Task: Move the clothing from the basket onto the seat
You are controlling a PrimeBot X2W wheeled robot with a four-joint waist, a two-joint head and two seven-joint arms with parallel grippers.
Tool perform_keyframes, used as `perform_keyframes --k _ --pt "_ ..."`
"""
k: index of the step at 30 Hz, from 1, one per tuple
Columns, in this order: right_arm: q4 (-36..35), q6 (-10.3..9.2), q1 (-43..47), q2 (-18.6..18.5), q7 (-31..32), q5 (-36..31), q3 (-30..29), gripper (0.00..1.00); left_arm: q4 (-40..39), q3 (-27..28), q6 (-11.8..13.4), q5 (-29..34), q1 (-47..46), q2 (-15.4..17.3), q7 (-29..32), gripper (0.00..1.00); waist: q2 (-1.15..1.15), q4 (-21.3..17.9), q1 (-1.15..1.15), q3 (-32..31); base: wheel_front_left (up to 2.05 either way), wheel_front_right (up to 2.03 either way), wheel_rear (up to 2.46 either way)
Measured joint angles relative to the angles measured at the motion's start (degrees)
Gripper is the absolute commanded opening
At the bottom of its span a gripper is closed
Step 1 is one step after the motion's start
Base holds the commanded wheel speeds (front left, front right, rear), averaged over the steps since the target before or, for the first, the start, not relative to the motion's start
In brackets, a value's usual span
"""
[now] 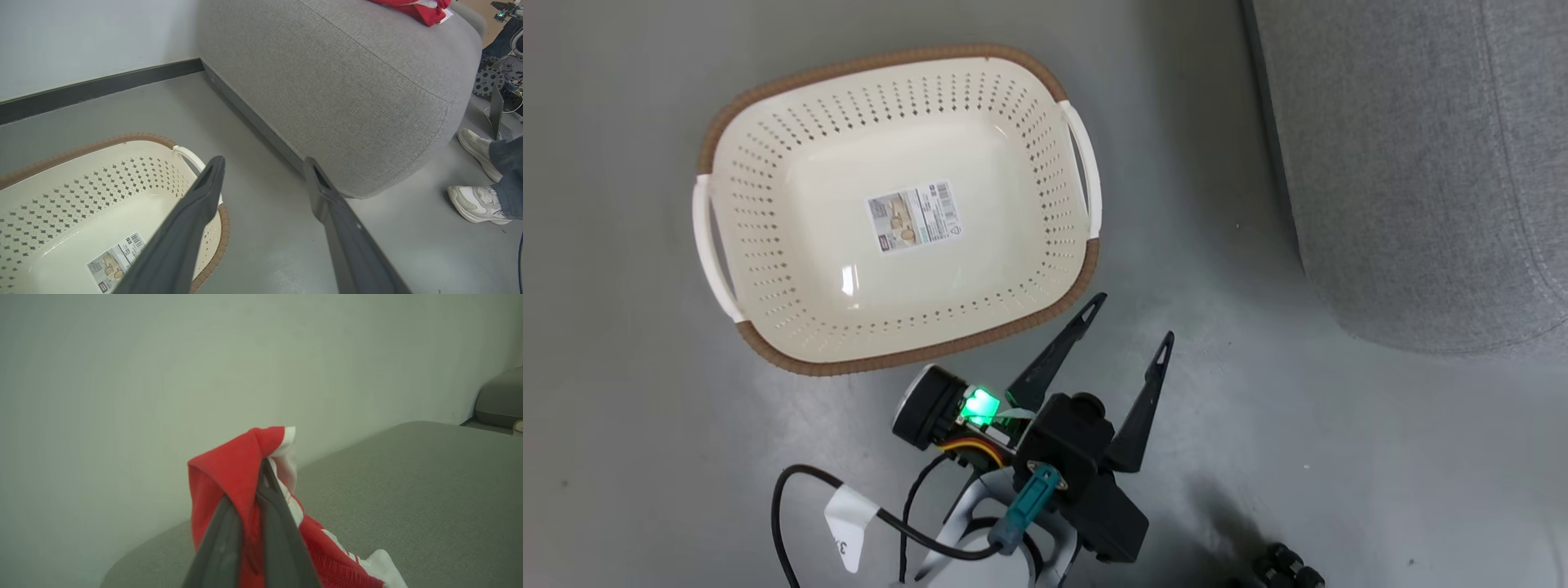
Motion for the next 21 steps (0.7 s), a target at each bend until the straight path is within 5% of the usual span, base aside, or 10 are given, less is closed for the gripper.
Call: perform_keyframes --k 11,12,14,15,16,21 --pt "2.44 0.0 -0.09 1.96 0.0 1.09 3.56 0.0 0.35 1.8 0.0 1.65 -1.14 0.04 0.08 1.0 -0.01 -2.67 0.0 5.33 0.0 0.0 0.0" --pt "2.46 0.0 -0.14 2.09 0.0 0.93 4.17 0.05 0.37 2.46 0.0 1.66 -1.14 0.02 -0.35 1.0 0.0 -2.94 0.0 5.44 0.0 0.0 0.0" --pt "2.46 0.0 -0.15 1.86 0.0 0.86 4.63 0.55 0.38 3.28 0.0 1.74 -1.25 0.07 -0.44 1.0 -0.01 -3.34 -0.01 5.54 0.0 0.0 0.0" --pt "2.33 0.0 -0.15 1.45 0.0 0.85 4.85 0.89 0.37 3.45 0.0 1.74 -1.29 0.03 -0.69 1.0 -0.01 -3.46 -0.01 5.56 0.0 0.0 0.0" --pt "2.19 0.0 -0.18 1.02 0.0 0.85 5.03 1.0 0.38 3.63 0.0 1.75 -1.33 0.03 -0.69 1.0 -0.01 -3.55 -0.01 5.55 0.0 0.0 0.0" --pt "0.97 0.0 -0.37 0.86 0.0 0.69 6.27 1.0 0.47 5.23 0.0 1.75 -1.42 0.04 -1.76 1.0 -0.01 -4.06 0.0 5.26 0.0 0.0 0.0"
